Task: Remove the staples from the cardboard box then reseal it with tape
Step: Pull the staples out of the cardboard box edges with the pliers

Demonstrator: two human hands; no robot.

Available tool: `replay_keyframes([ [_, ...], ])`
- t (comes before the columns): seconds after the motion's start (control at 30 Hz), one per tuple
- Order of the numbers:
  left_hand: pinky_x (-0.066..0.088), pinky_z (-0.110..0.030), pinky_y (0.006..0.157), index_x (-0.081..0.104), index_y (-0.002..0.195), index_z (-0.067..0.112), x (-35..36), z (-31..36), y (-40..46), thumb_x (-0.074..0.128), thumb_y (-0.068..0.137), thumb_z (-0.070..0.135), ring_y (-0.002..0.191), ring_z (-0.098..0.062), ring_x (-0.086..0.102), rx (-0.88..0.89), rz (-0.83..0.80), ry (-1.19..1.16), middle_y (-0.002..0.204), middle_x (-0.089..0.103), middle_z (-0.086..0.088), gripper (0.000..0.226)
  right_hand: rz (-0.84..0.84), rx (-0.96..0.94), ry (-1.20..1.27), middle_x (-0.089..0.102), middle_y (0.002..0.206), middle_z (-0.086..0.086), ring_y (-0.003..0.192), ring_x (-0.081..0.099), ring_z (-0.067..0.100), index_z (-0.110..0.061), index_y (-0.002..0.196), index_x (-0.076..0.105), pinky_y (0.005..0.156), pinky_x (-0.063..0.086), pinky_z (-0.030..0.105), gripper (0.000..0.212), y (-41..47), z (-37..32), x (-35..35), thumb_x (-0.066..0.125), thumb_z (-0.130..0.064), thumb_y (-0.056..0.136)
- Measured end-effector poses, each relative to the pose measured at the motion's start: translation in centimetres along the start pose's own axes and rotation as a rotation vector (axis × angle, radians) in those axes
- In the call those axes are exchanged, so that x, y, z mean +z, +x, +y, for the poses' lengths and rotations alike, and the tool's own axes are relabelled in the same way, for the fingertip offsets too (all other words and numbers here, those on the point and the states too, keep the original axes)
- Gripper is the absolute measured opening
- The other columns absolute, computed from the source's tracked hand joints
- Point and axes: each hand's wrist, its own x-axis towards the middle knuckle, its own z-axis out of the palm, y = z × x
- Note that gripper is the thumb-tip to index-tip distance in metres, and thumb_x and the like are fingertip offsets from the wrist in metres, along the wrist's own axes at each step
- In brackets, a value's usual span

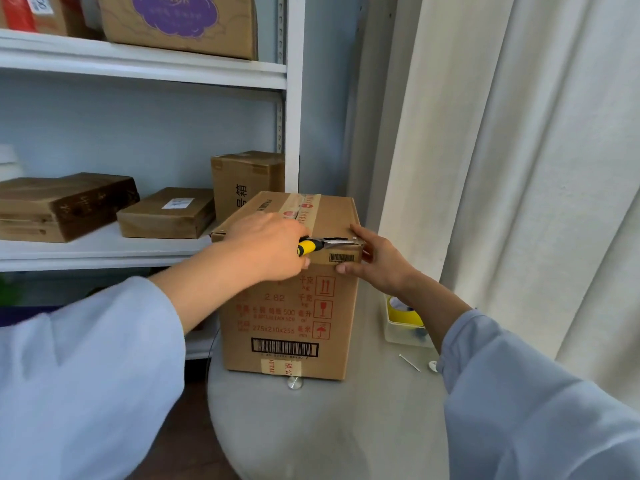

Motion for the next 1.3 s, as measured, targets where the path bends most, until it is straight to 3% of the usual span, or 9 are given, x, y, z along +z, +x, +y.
replay_keyframes([
  [0.1, 0.046, -0.033, 0.085, 0.035, 0.143, 0.040, -0.8, 0.1, 0.7, 0.050, 0.092, 0.050, 0.120, -0.024, 0.050, 0.067, -0.038, 0.043, 0.140, 0.048, -0.002, 0.054, 0.000, -0.001, 0.003, 0.041, 0.147, 0.002, 0.136, 0.040, 0.026, -0.026, 0.151, 0.021, 0.112, 0.035, 0.048, 0.087, 0.0, 0.0, 0.1, 0.073, -0.025, 0.082],
  [0.3, 0.046, -0.028, 0.067, 0.053, 0.129, 0.037, -1.0, -0.2, 1.4, 0.050, 0.093, 0.044, 0.099, -0.021, 0.058, 0.128, -0.068, 0.048, 0.120, 0.060, 0.000, 0.036, -0.005, 0.000, 0.022, 0.040, 0.148, 0.002, 0.136, 0.039, 0.027, -0.026, 0.151, 0.022, 0.112, 0.035, 0.049, 0.086, 0.0, 0.1, 0.1, 0.073, -0.024, 0.083],
  [0.5, 0.044, -0.031, 0.070, 0.052, 0.128, 0.034, 1.6, 1.3, -0.4, 0.050, 0.094, 0.037, 0.102, -0.024, 0.058, 0.026, 0.123, 0.013, 0.119, 0.060, -0.003, 0.034, -0.003, 0.009, 0.026, 0.040, 0.148, 0.003, 0.137, 0.038, 0.027, -0.026, 0.151, 0.021, 0.113, 0.034, 0.049, 0.086, 0.0, 0.0, 0.2, 0.073, -0.022, 0.083],
  [0.77, 0.044, -0.032, 0.066, 0.047, 0.131, 0.026, 3.3, 3.1, -2.1, 0.047, 0.096, 0.031, 0.101, -0.027, 0.060, -0.076, 0.229, -0.001, 0.115, 0.063, -0.006, 0.036, 0.014, 0.029, 0.016, 0.046, 0.143, 0.004, 0.134, 0.042, 0.026, -0.026, 0.151, 0.023, 0.112, 0.035, 0.046, 0.085, -0.2, 0.0, 0.3, 0.074, -0.019, 0.082],
  [1.1, 0.046, -0.031, 0.069, 0.045, 0.136, 0.036, -0.1, 0.3, 0.4, 0.052, 0.093, 0.040, 0.108, -0.024, 0.056, 0.079, 0.061, 0.162, 0.128, 0.056, -0.003, 0.043, 0.006, 0.009, 0.064, 0.042, 0.147, 0.003, 0.136, 0.039, 0.027, -0.027, 0.151, 0.022, 0.112, 0.035, 0.050, 0.086, -0.3, -0.1, 0.4, 0.073, -0.023, 0.083],
  [1.3, 0.043, -0.028, 0.060, 0.053, 0.127, 0.035, -0.4, -0.4, 0.8, 0.049, 0.094, 0.040, 0.096, -0.021, 0.060, 0.141, 0.056, 0.178, 0.117, 0.062, 0.000, 0.033, 0.002, 0.011, 0.061, 0.042, 0.147, 0.003, 0.136, 0.039, 0.027, -0.028, 0.152, 0.021, 0.111, 0.035, 0.050, 0.086, -0.2, 0.0, 0.4, 0.073, -0.023, 0.083],
])
